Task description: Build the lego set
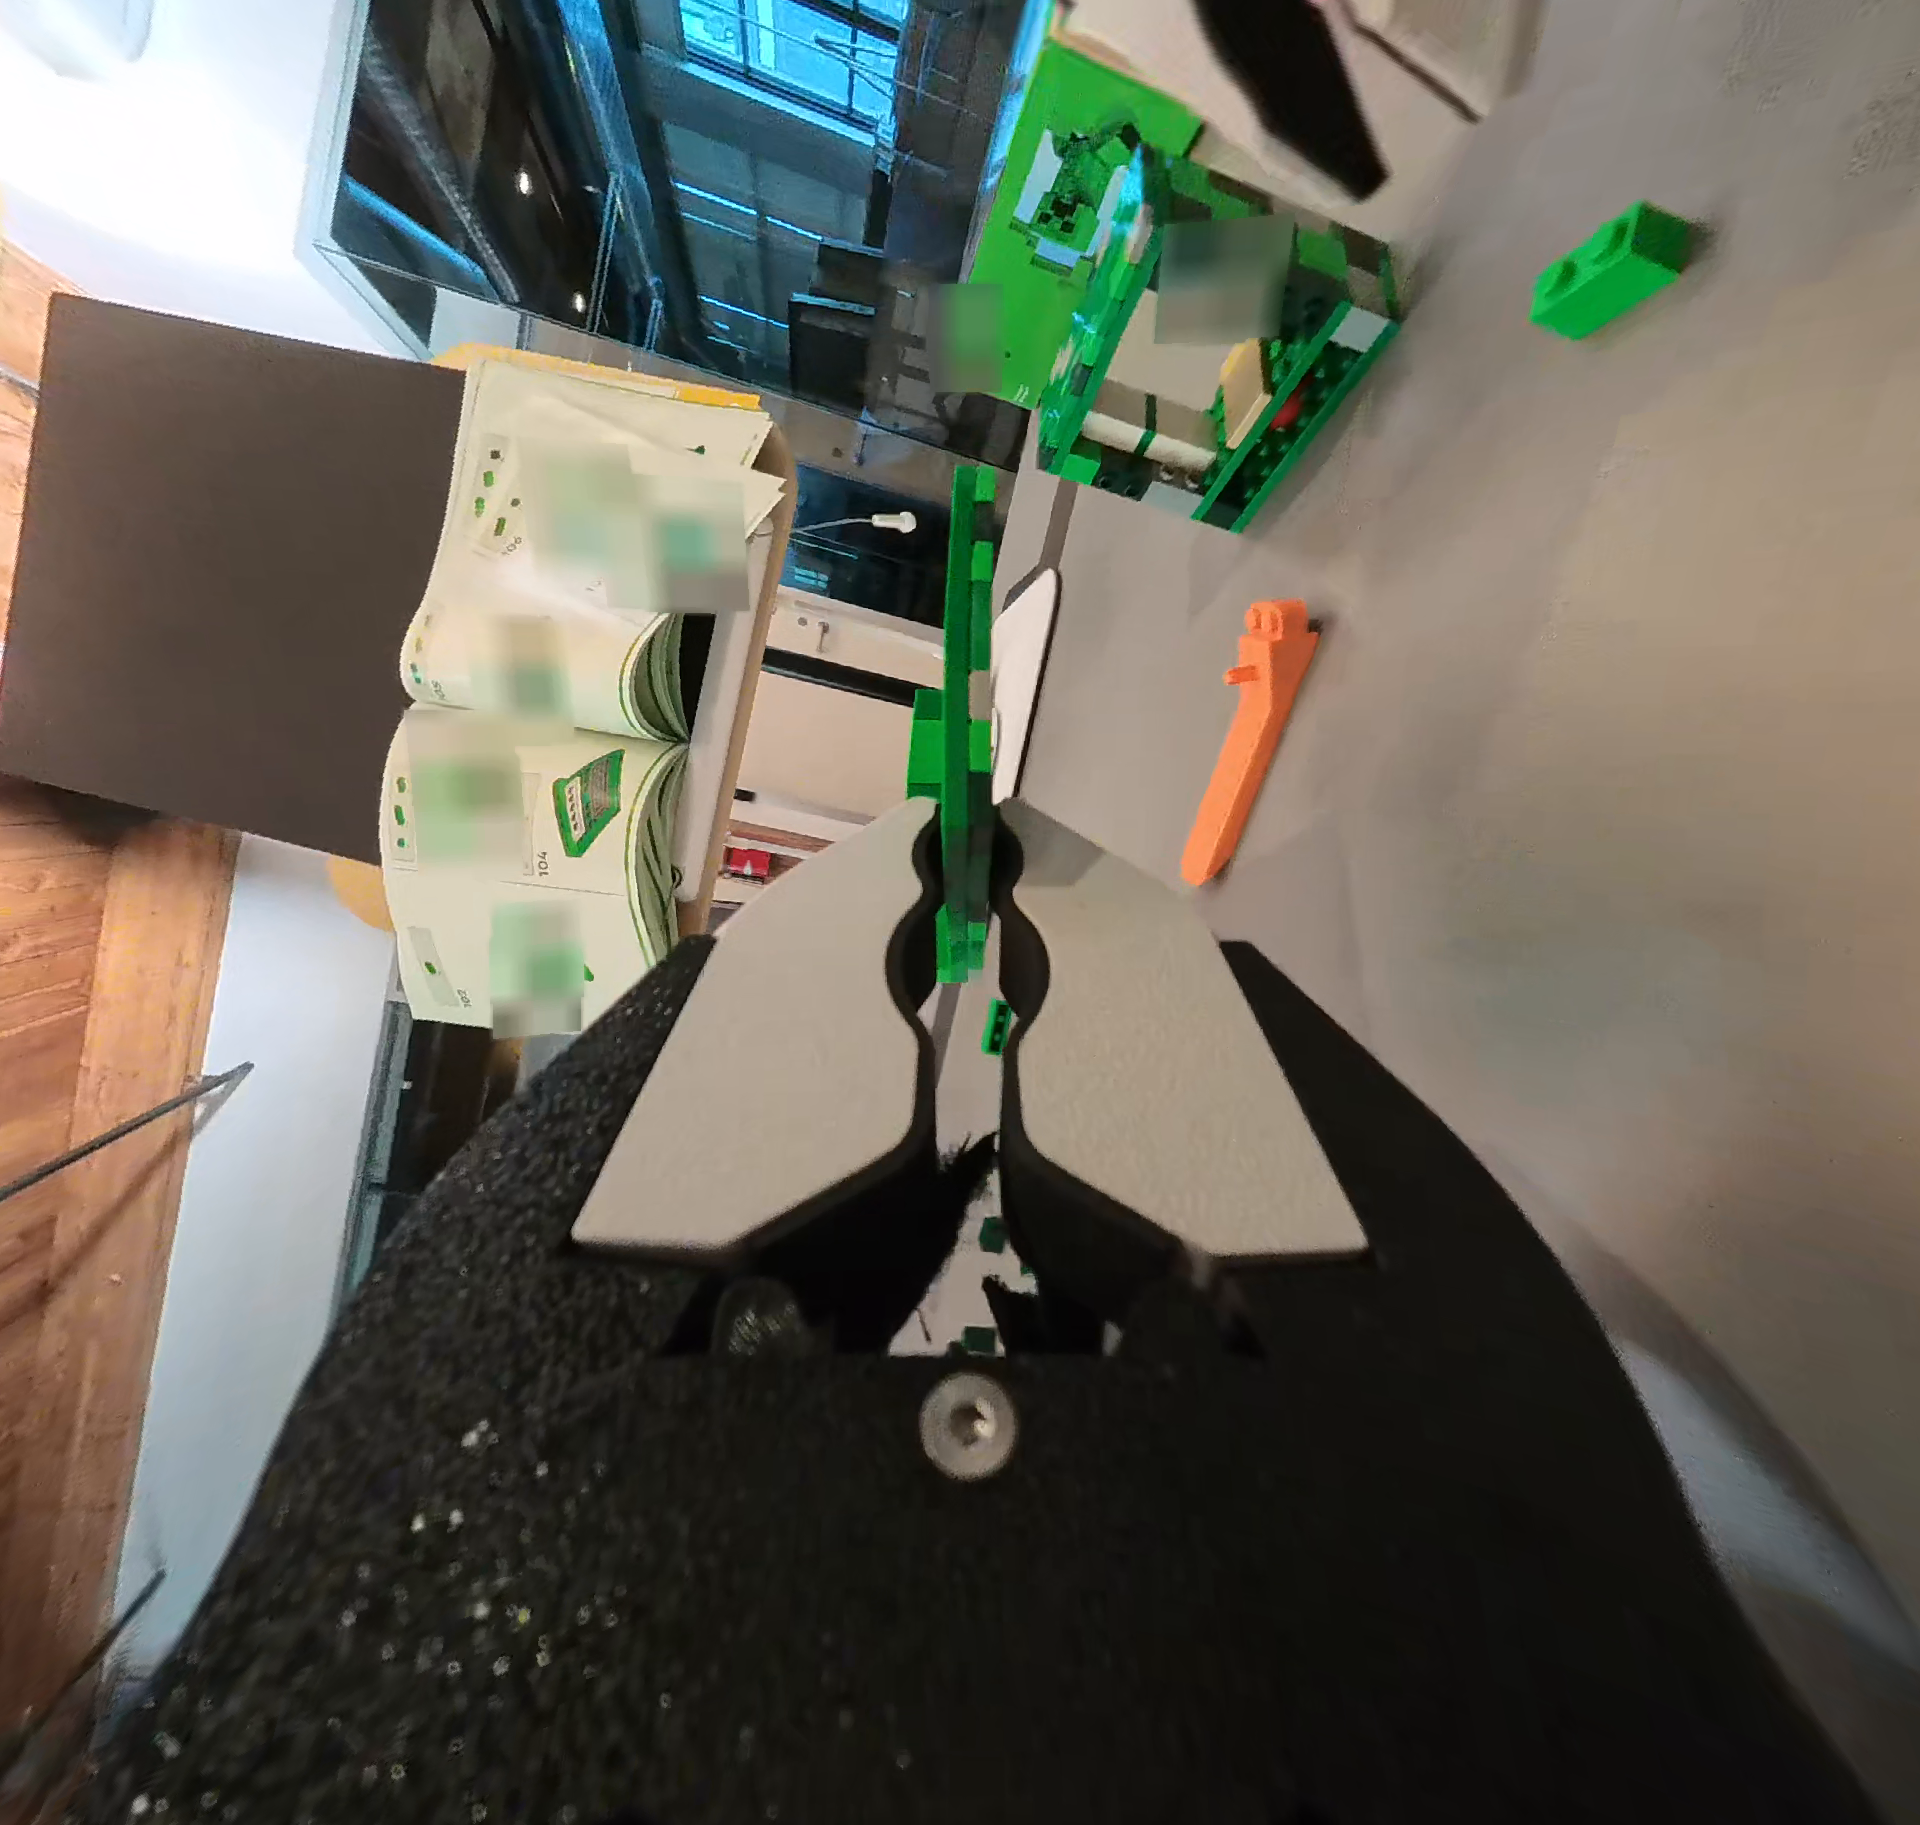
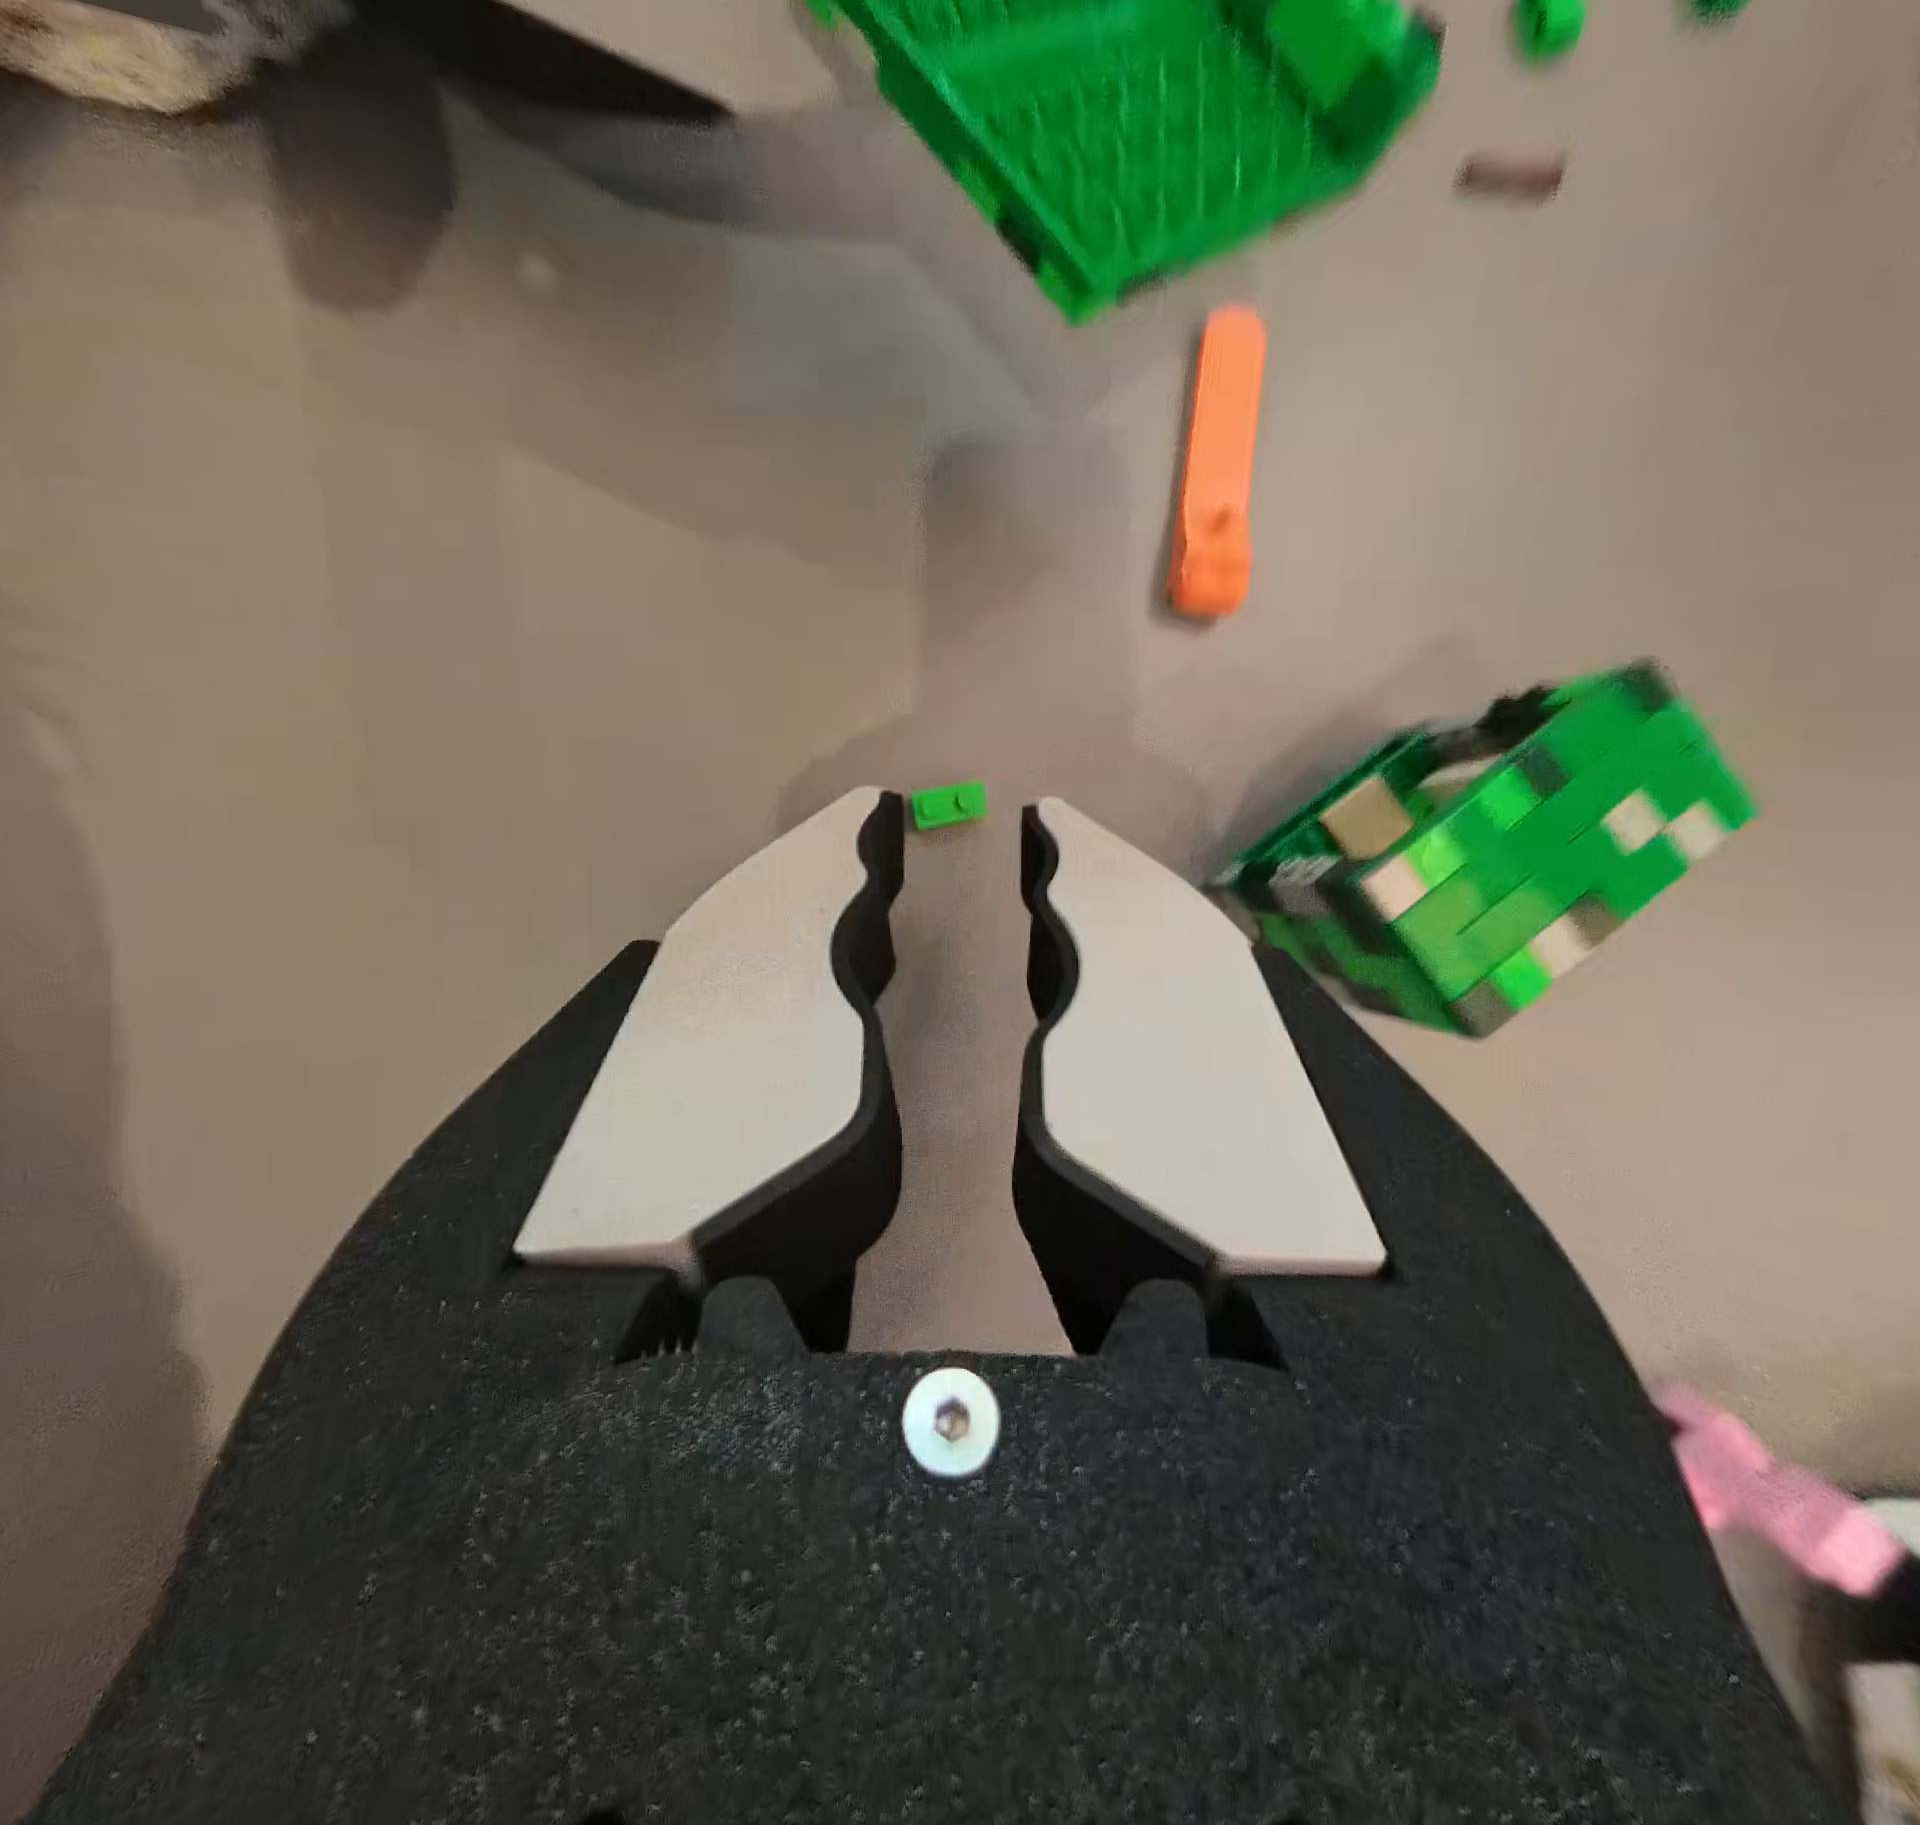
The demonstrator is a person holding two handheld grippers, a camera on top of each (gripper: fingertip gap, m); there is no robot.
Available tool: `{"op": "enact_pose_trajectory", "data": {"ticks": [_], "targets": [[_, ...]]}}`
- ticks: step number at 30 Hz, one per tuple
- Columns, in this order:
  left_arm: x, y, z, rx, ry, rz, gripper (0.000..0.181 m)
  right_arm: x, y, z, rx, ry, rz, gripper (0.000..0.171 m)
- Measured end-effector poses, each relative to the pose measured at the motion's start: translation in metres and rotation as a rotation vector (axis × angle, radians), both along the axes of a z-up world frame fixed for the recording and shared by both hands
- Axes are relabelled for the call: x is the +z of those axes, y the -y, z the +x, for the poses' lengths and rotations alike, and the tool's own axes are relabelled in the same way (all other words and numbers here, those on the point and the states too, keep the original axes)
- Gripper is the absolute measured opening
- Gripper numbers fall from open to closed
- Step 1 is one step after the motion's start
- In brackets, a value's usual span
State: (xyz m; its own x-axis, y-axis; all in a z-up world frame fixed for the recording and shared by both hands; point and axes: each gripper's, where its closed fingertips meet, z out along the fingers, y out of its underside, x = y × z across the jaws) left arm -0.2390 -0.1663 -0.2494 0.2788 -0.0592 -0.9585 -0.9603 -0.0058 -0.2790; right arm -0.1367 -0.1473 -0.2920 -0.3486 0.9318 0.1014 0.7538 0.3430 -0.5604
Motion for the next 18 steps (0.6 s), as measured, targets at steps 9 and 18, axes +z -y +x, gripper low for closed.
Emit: {"op": "enact_pose_trajectory", "data": {"ticks": [9,18], "targets": [[-0.009,0.001,0.012,-0.057,-0.052,-0.037,0.006,-0.035,-0.001,0.003,-0.117,-0.01,-0.041,0.031],[-0.015,0.001,0.017,-0.075,-0.092,-0.062,0.006,-0.032,0.0,0.0,-0.251,0.023,-0.081,0.026]]}}
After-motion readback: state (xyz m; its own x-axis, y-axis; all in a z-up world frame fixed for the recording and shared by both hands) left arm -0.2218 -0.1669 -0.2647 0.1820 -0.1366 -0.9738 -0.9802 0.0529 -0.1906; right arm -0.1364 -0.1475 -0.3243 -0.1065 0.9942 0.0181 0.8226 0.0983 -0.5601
